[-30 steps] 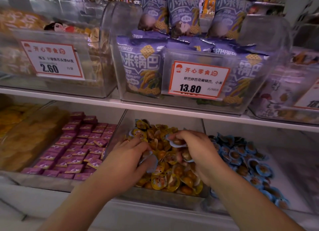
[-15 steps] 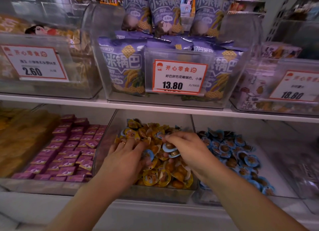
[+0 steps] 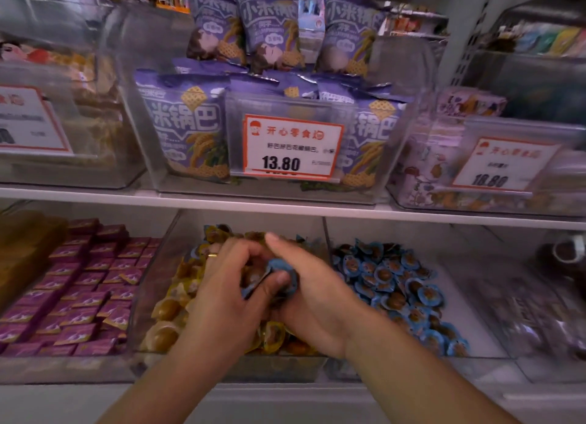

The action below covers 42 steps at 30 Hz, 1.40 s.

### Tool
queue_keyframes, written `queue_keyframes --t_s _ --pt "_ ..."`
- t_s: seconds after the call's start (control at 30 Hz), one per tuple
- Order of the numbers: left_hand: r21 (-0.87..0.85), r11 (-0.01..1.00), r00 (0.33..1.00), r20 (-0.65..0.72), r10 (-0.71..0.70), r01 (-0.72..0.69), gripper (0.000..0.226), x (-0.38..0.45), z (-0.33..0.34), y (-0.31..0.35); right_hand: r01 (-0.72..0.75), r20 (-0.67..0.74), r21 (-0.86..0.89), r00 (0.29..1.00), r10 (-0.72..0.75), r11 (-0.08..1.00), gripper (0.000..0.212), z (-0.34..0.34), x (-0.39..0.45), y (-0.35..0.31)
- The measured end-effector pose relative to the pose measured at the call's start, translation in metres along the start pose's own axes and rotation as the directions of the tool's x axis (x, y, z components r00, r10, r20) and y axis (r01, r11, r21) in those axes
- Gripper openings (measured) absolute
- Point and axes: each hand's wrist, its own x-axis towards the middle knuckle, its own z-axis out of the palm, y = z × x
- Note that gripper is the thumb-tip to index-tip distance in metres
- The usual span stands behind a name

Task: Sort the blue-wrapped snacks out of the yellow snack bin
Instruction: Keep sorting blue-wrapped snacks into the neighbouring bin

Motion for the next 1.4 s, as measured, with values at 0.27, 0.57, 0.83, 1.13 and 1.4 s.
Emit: queue_keyframes --t_s 0.27,0.57,0.83,1.13,1.4 --pt "0.037 0.999 0.979 0.201 0.032 -0.04 0.082 -0.003 0.017 0.006 0.072 -0.186 -0.129 0.978 -0.096 0.989 0.017 -0.017 -0.023 -0.012" --pt "0.238 0.962 0.942 0.332 0.046 -0.131 0.062 0.0 0.009 -0.009 -0.169 -0.533 -0.688 0.778 -0.333 0.706 0.013 -0.118 -0.05 -0.064" --pt "0.409 0.843 0.828 0.556 0.072 -0.348 0.061 -0.005 0.019 -0.026 -0.353 -0.528 -0.83 0.747 -0.404 0.431 0.032 -0.162 -0.04 -0.061" --pt "0.556 0.785 0.879 0.476 -0.032 -0.273 0.031 0.007 -0.013 -0.043 0.113 0.152 -0.987 0.874 -0.462 -0.112 0.032 -0.071 0.006 -0.025" --pt "0.464 0.88 0.95 0.309 -0.051 -0.103 0.021 0.005 -0.037 -0.054 -0.048 -0.021 -0.972 0.993 -0.119 -0.229 0.051 -0.04 0.081 -0.003"
